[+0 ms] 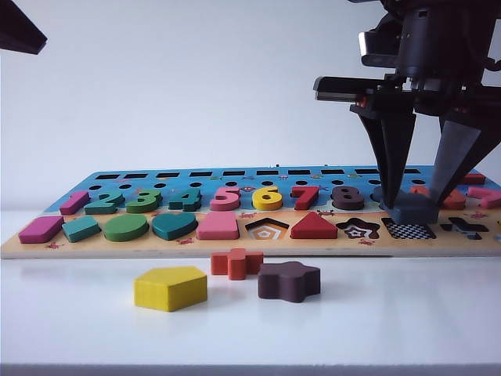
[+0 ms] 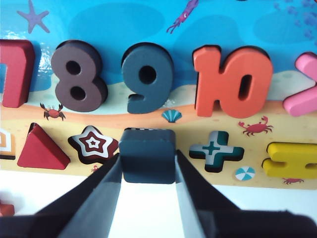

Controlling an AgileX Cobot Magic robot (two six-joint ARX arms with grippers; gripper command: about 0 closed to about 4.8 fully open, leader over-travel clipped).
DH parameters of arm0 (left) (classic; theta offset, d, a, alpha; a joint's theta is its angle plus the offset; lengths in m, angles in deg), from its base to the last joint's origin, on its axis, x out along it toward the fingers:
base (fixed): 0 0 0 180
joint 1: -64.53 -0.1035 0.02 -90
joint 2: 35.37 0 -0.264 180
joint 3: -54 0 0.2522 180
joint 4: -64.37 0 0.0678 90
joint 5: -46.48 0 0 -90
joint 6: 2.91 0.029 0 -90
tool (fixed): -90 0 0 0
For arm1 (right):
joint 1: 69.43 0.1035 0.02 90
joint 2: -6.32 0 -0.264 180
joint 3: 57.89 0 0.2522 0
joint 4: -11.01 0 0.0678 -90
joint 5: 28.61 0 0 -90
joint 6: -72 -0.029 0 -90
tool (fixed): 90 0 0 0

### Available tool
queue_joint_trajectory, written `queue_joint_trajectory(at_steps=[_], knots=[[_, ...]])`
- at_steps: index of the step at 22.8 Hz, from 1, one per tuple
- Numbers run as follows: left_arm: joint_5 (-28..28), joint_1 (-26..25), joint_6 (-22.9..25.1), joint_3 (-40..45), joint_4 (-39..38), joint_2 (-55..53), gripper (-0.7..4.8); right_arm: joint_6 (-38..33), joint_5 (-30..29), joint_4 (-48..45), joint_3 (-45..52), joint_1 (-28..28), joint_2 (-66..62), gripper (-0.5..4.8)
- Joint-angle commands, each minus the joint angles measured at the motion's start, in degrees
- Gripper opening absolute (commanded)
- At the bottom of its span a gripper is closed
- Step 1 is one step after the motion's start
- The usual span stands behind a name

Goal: Insert the cube into the slot.

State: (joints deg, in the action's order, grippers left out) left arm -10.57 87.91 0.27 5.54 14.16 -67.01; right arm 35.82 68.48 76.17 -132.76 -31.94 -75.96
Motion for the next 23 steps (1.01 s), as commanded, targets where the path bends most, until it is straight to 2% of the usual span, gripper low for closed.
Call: queue_joint_trajectory(at_steps=[1,23], knots=[[0.46,0.02,0.31,-0.2,0.98,0.09,0.09,-0.33,-0.07,-0.57,-0.13,0.04,-0.66,-0.07],[0.46,0.02,0.28,-0.2,0.98,0.09,0.09,-1.53,-1.05,-0.52,-0.11,0.13,-1.7,-0.07]])
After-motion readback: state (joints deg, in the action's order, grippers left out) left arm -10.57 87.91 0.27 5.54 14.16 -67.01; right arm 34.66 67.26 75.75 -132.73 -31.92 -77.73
